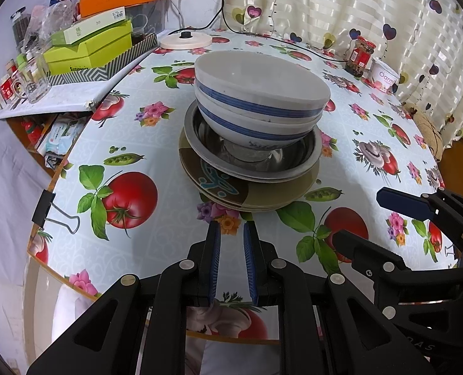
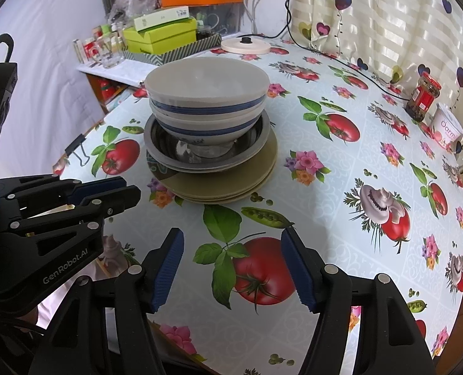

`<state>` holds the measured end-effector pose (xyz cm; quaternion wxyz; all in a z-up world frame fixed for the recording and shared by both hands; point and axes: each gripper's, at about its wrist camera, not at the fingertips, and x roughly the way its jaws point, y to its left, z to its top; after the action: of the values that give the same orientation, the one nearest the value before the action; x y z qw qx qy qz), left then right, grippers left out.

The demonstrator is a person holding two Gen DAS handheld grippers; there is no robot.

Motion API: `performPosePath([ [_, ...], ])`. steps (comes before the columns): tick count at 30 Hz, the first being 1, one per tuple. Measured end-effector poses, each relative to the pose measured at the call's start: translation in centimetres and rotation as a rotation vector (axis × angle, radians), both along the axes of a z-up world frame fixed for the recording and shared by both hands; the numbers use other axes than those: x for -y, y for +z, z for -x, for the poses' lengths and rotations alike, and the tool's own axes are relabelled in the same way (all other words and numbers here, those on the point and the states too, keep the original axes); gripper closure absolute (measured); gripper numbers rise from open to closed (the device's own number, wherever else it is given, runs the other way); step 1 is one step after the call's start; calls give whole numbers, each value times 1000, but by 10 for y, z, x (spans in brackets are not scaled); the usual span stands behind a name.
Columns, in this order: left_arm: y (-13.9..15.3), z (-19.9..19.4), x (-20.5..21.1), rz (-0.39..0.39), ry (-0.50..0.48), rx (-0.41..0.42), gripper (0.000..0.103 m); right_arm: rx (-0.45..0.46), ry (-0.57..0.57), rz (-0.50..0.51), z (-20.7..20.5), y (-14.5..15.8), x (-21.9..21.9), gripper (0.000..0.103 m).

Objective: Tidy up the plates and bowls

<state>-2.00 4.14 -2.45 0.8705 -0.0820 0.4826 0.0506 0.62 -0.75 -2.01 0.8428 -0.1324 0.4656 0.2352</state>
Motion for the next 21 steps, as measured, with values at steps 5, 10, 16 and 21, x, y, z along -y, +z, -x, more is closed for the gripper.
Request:
performPosePath([
  [5, 0, 0, 0, 0, 0, 0, 87, -2, 0, 1, 0, 0, 0, 37],
  [10, -1, -1, -1, 0, 1, 1, 87, -1, 0, 1, -1, 0, -1, 37],
  [16, -2, -1, 0, 1, -6, 8, 87, 2, 4, 1, 1, -1, -1, 37],
  [21, -2, -2, -2, 7, -4, 5, 87, 0, 5, 6, 1, -1, -2, 37],
])
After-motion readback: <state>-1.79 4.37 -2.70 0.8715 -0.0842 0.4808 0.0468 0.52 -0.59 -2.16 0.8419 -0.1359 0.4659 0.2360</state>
